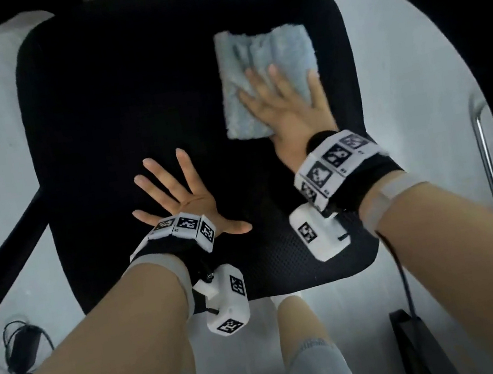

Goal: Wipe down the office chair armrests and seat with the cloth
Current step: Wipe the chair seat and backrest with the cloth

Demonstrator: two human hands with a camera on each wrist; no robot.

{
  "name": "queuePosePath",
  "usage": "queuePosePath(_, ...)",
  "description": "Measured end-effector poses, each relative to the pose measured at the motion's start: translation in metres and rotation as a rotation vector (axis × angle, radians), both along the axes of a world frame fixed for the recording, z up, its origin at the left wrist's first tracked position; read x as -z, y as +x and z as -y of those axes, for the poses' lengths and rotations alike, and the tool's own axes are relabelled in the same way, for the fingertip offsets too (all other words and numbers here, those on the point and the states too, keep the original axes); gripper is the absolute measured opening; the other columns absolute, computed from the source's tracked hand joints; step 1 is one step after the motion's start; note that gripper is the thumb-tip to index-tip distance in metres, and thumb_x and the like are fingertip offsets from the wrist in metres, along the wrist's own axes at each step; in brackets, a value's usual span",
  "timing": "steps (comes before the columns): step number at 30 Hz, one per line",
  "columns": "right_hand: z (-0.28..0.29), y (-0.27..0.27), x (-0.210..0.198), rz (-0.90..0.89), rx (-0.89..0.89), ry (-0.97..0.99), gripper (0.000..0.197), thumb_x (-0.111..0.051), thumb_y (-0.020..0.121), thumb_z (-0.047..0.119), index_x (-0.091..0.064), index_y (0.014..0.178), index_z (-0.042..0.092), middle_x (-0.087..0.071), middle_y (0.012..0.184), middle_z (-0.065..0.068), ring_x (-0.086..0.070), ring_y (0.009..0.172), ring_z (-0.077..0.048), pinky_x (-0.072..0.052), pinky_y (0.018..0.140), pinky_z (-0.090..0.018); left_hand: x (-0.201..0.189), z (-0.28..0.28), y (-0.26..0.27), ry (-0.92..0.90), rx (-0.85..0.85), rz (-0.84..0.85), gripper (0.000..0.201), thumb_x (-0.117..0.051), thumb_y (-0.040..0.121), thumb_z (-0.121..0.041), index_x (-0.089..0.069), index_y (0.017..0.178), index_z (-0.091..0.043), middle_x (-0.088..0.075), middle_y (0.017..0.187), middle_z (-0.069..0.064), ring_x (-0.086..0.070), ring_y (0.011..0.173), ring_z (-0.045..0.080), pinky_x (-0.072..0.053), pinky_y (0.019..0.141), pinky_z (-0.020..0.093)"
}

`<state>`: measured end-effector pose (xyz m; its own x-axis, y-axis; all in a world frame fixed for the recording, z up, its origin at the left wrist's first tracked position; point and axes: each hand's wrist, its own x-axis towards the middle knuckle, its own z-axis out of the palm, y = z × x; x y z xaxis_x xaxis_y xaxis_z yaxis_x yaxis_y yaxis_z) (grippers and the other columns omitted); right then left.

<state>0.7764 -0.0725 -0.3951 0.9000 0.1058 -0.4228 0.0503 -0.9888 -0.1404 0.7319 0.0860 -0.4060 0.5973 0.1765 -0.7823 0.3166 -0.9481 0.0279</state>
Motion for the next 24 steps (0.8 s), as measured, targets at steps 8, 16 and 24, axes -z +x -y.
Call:
queuePosePath(8,-0.006,-0.048,-0.004,-0.038,0.269,-0.008,0.072,-0.035,0.088,0.004,0.002,0.145,0.029,0.01,0.156,0.006,0.014,0.143,-0.021,0.011,0.107,-0.063,0.0,-0.004,0.0,0.007,0.03,0.057,0.155,-0.081,0.041,-0.058,0.038,0.133,-0.024,0.037,0.146,0.017,0.031,0.135,0.041,0.009,0.103,0.068)
queuePosePath(16,0.021,-0.1,-0.021,-0.153,0.315,-0.093,0.075,-0.038,0.091,0.005,0.008,0.144,0.032,0.018,0.155,0.008,0.017,0.142,-0.02,0.01,0.11,-0.058,-0.02,-0.041,-0.017,-0.231,0.021,0.137,0.136,-0.081,0.055,-0.046,0.026,0.139,-0.035,0.041,0.146,0.007,0.033,0.137,0.027,0.008,0.11,0.059)
queuePosePath(24,-0.123,-0.128,-0.023,-0.259,0.045,0.138,0.087,-0.04,0.082,-0.003,0.01,0.144,0.032,0.027,0.151,0.012,0.026,0.139,-0.019,0.024,0.101,-0.057,-0.026,-0.161,-0.081,-0.103,-0.58,0.295,0.115,-0.079,0.066,-0.028,0.001,0.147,-0.012,0.003,0.156,0.013,-0.007,0.144,0.029,-0.015,0.115,0.045)
